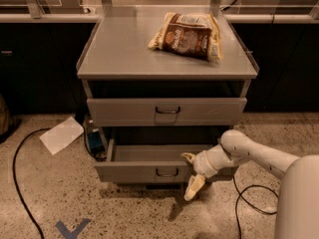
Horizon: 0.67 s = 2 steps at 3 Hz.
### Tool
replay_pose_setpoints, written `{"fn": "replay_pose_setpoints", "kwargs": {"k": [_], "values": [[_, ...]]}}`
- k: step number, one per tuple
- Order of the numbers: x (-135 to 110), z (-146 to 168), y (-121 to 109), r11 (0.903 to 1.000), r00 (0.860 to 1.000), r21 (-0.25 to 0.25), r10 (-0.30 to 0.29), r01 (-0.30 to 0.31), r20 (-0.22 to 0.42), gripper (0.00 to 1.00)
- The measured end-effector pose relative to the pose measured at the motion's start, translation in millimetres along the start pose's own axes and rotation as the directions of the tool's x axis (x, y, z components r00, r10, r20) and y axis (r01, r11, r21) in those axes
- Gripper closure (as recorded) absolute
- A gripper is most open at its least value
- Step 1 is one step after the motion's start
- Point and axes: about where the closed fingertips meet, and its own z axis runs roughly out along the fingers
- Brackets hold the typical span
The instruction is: Open middle drawer
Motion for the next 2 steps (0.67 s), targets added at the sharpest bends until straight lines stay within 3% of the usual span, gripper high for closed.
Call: {"fn": "replay_pose_setpoints", "kwargs": {"k": [2], "values": [[-37, 2, 66, 0.9908, 0.998, -0.126, -0.043, 0.049, 0.051, 0.0]]}}
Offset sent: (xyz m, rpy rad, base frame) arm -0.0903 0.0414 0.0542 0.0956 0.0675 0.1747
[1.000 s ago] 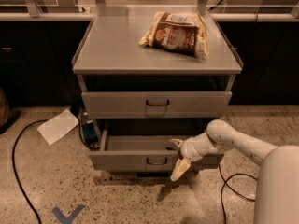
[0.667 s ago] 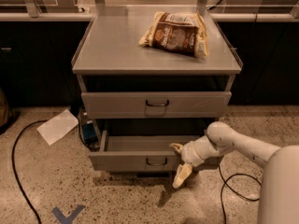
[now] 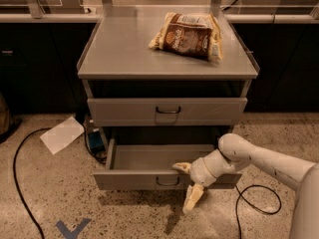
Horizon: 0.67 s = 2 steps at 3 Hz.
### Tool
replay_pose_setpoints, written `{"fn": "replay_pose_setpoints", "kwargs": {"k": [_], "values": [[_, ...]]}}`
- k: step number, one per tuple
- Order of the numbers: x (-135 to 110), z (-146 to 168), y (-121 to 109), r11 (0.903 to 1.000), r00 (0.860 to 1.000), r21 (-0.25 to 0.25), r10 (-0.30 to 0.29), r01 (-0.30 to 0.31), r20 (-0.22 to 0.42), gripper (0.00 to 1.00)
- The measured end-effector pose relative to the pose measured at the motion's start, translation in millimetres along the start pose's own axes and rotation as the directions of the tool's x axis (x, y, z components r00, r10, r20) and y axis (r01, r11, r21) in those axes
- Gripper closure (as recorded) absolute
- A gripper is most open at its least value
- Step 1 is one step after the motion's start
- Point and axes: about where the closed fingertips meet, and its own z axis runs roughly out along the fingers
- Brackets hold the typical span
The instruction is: Open middle drawer
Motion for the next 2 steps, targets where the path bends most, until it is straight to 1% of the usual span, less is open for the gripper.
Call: {"fn": "replay_pose_setpoints", "kwargs": {"k": [1, 2], "values": [[0.1, 0.0, 0.0, 1.0, 1.0, 0.0, 0.0, 0.0, 0.0, 0.0], [9.9, 0.3, -7.0, 0.9995, 0.999, -0.004, 0.032, -0.032, -0.014, 0.0]]}}
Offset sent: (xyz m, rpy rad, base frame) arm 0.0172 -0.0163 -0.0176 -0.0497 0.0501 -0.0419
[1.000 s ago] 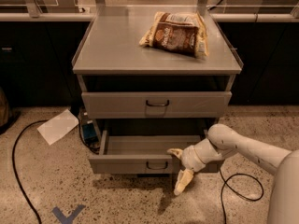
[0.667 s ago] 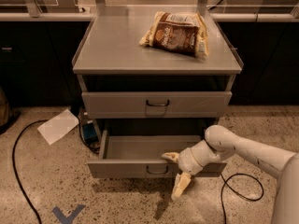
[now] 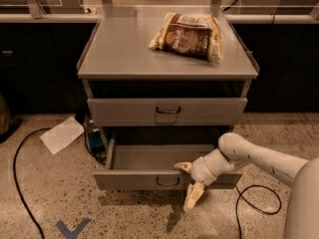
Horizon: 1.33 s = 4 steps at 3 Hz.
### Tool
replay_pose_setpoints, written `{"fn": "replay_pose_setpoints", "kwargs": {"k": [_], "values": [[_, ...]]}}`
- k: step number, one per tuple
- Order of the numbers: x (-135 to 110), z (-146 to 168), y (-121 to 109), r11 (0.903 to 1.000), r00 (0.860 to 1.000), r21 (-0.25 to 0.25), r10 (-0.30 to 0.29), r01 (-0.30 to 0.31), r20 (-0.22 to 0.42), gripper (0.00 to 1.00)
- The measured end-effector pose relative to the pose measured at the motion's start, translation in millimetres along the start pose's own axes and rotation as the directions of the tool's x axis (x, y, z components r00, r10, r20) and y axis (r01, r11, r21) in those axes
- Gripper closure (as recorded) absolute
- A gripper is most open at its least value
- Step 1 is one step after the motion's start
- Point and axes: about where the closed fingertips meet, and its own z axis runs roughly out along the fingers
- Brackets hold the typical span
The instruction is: Open middle drawer
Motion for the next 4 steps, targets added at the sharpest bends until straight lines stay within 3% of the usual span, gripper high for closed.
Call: {"fn": "replay_pose_setpoints", "kwargs": {"k": [2, 3, 4], "values": [[9, 10, 14, 0.9965, 0.999, -0.074, 0.04, -0.04, 0.002, 0.0], [0, 16, 52, 0.9837, 0.999, -0.177, 0.035, -0.031, 0.02, 0.0], [0, 16, 52, 0.9837, 0.999, -0.177, 0.035, -0.031, 0.02, 0.0]]}}
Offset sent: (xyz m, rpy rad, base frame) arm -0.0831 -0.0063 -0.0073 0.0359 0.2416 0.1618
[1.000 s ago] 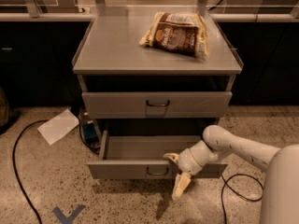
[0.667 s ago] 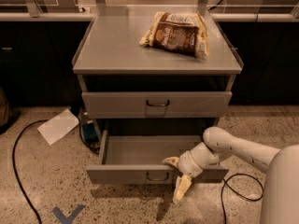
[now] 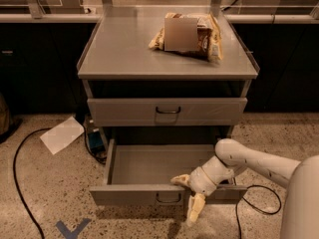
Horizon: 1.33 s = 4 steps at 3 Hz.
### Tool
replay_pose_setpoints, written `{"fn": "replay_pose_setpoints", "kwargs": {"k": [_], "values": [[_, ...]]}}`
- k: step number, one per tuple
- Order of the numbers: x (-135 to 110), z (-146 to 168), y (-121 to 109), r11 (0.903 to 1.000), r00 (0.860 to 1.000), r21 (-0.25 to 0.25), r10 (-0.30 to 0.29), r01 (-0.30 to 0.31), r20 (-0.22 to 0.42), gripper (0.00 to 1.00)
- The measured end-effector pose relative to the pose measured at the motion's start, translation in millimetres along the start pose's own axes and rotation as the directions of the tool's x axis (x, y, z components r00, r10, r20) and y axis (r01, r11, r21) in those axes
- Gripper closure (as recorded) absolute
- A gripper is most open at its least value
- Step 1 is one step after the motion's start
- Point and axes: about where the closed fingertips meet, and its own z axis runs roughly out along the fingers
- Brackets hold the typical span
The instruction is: Open middle drawer
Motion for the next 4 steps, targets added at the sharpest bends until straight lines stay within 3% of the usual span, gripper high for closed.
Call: {"fn": "replay_pose_setpoints", "kwargs": {"k": [1, 2, 4], "values": [[11, -4, 16, 0.9995, 1.0, -0.017, 0.026, -0.026, -0.01, 0.0], [11, -25, 67, 0.9964, 0.999, -0.076, 0.037, -0.038, -0.021, 0.0], [5, -28, 62, 0.9986, 1.0, -0.048, 0.02, -0.02, -0.003, 0.0]]}}
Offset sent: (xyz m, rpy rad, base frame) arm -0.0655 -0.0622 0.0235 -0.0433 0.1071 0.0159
